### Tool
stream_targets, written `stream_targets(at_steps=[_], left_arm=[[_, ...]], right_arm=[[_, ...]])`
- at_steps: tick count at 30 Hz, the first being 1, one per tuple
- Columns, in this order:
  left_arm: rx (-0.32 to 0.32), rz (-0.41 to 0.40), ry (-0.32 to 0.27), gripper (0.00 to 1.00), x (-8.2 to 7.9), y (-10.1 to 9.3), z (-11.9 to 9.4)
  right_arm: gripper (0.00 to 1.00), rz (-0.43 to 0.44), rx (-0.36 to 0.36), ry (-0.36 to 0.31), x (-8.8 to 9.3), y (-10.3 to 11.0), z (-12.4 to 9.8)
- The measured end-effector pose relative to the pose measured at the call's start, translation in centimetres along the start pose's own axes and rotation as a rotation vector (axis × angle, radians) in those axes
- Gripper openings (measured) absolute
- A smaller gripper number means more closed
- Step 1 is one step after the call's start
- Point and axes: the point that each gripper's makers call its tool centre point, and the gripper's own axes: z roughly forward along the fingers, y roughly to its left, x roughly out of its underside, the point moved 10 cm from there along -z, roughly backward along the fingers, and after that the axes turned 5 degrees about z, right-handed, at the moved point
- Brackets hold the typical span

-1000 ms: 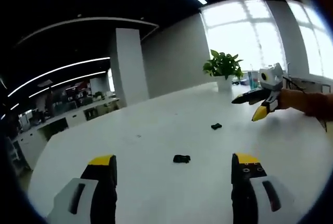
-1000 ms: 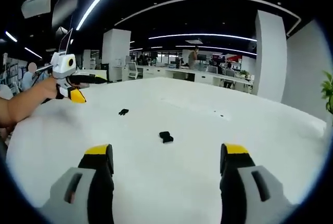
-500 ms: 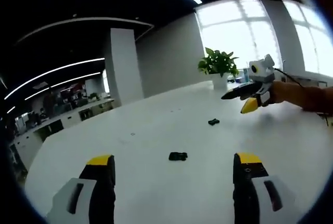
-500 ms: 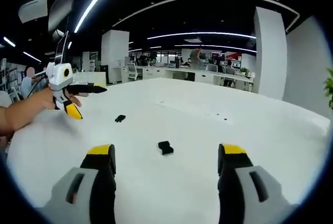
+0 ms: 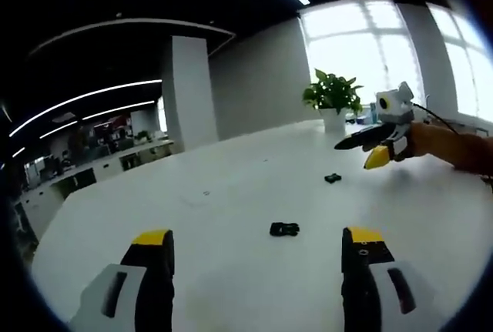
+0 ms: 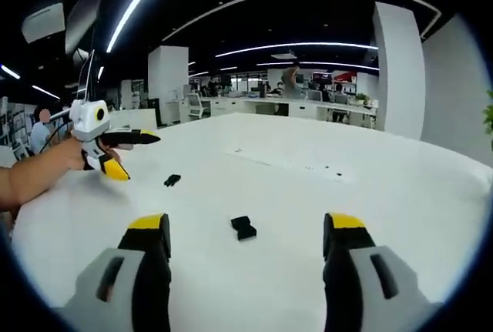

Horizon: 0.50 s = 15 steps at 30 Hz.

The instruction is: Snap the two parts of the plastic buckle together until the buckle closes and remains connected.

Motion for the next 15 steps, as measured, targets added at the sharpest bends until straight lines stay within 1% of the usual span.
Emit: stream_targets(at_steps=[1, 3, 4, 8, 10, 13, 14, 15], left_arm=[[-0.015, -0.001, -0.008, 0.91, -0.1, 0.2, 0.2], [-0.009, 0.002, -0.015, 0.91, -0.3, 0.3, 0.5], [-0.005, 0.002, -0.013, 0.91, -0.3, 0.3, 0.6], [0.007, 0.018, 0.005, 0.91, -0.1, 0.2, 0.9], [0.010, 0.021, 0.011, 0.91, 0.0, -0.2, 0.9], [0.024, 0.027, 0.011, 0.91, -0.1, 0.0, 1.0], [0.030, 0.011, -0.001, 0.91, -0.3, 0.2, 1.2], [0.027, -0.015, -0.014, 0.91, -0.4, 0.0, 1.3]], right_arm=[[0.83, -0.002, 0.002, -0.002, 0.0, 0.1, -0.1], [0.83, 0.004, -0.003, 0.004, 0.0, 0.0, 0.0], [0.83, 0.007, -0.003, 0.002, -0.1, -0.4, 0.2], [0.82, -0.002, 0.005, 0.007, -0.1, -0.6, 0.4], [0.81, -0.006, 0.010, 0.004, -0.2, -1.0, 1.0], [0.81, -0.014, 0.006, 0.007, -0.4, -0.9, 1.6], [0.82, -0.016, 0.003, 0.007, -0.4, -0.8, 1.7], [0.83, -0.015, 0.003, 0.007, -0.4, -0.7, 1.8]])
